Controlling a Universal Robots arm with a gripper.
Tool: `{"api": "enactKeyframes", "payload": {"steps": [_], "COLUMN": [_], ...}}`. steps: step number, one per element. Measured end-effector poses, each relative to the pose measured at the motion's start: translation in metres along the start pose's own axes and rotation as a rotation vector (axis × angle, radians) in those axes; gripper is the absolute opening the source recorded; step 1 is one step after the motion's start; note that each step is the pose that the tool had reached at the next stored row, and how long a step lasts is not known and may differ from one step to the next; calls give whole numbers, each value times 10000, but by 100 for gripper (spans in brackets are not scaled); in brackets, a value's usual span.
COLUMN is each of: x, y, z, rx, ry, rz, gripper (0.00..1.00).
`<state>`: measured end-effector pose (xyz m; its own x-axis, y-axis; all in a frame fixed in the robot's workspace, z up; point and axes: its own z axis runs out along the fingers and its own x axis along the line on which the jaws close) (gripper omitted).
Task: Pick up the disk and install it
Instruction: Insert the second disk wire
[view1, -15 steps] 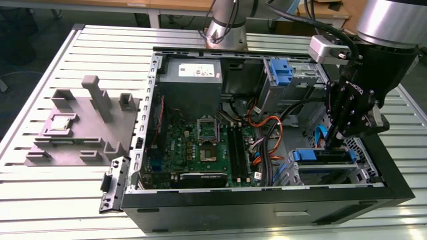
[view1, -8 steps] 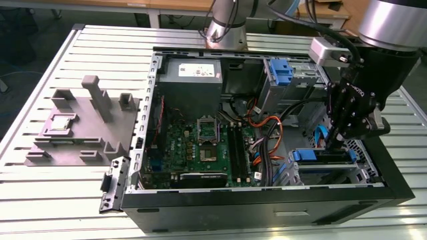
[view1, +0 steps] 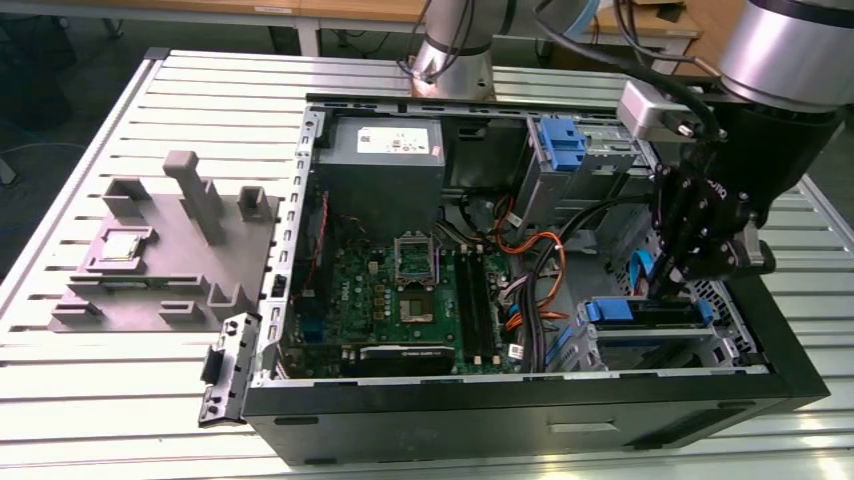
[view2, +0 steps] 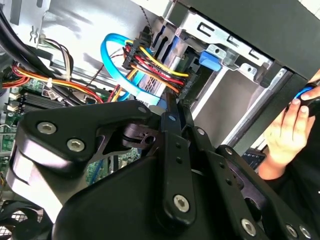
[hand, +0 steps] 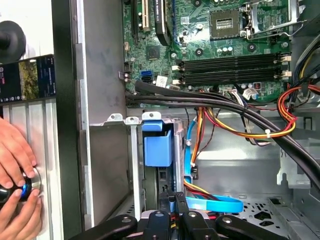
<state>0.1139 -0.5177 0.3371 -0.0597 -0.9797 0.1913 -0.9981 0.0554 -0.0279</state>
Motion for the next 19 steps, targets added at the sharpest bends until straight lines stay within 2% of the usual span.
{"api": "enactKeyframes", "payload": {"steps": [3,10,19], "x": [43,118,120], "y": [5,21,21], "z": [7,22,22], "rx": [14,61,61], "ry": [-118,-513,-545], "rz": [5,19,19], "gripper": [16,16,16]}}
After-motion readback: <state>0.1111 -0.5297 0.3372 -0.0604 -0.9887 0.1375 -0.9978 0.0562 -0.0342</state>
